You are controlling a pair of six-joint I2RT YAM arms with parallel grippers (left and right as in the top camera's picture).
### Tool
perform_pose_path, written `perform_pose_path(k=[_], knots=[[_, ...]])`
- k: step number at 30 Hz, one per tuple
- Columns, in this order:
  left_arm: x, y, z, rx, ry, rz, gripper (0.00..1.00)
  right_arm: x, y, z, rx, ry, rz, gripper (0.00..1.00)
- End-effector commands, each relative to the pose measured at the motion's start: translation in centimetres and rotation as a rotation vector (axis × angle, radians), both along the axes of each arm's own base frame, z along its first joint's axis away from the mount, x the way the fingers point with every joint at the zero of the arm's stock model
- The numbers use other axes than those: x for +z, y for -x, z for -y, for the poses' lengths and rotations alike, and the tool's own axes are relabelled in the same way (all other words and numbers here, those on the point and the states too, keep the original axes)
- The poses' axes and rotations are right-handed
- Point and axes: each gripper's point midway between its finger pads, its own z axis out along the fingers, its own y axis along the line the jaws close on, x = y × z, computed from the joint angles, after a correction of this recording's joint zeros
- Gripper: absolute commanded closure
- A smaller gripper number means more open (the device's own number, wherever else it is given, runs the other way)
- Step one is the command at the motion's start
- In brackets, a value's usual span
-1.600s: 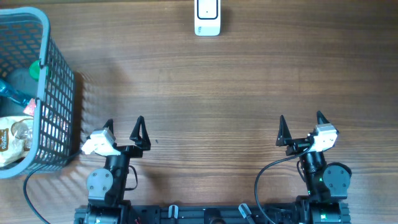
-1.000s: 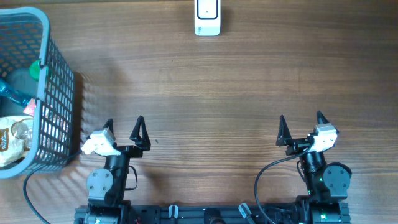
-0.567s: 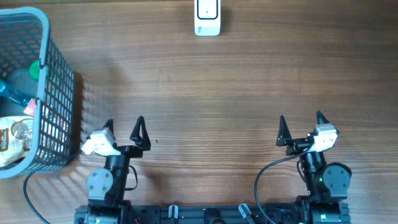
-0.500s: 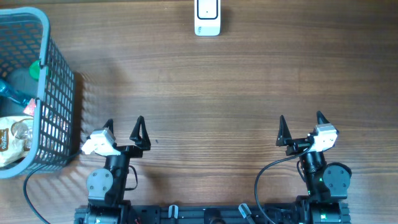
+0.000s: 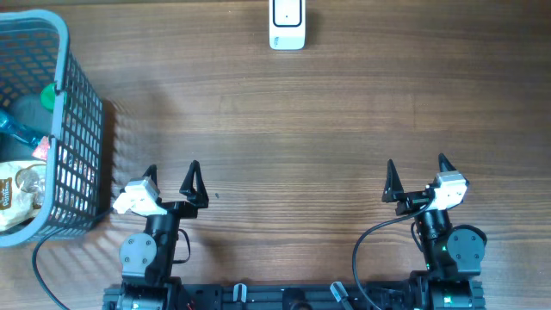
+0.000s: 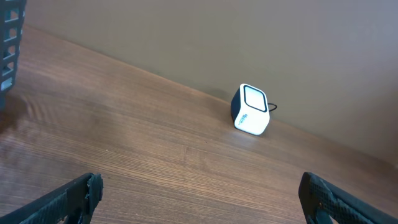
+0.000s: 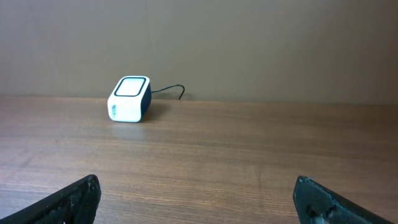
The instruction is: Scan the item barcode
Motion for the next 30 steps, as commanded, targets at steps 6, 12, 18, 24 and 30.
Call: perform_pose_path(k=[6, 12, 18, 24, 30], knots=[[0.0, 0.0, -0.1, 0.005, -0.012, 0.005, 0.0, 0.7, 0.1, 0.2, -0.009, 0.012, 0.021, 0.0], [0.4, 0.2, 1.8, -0.108, -0.084, 0.03, 0.0, 0.7, 0.1, 0.2, -0.009, 0.012, 0.021, 0.0], [4.8, 0.7, 1.7, -0.106, -0.148, 0.115, 0.0, 0.7, 0.1, 0.2, -0.009, 0.012, 0.021, 0.0], [10.9, -0.3, 1.8, -0.108, -0.157, 0.099, 0.0, 0.7, 0.1, 0.2, -0.009, 0.012, 0.021, 0.0], [23.8, -4.5, 2.5, -0.131, -0.151, -0.043, 0.0, 0.7, 0.1, 0.2, -0.009, 0.012, 0.021, 0.0]])
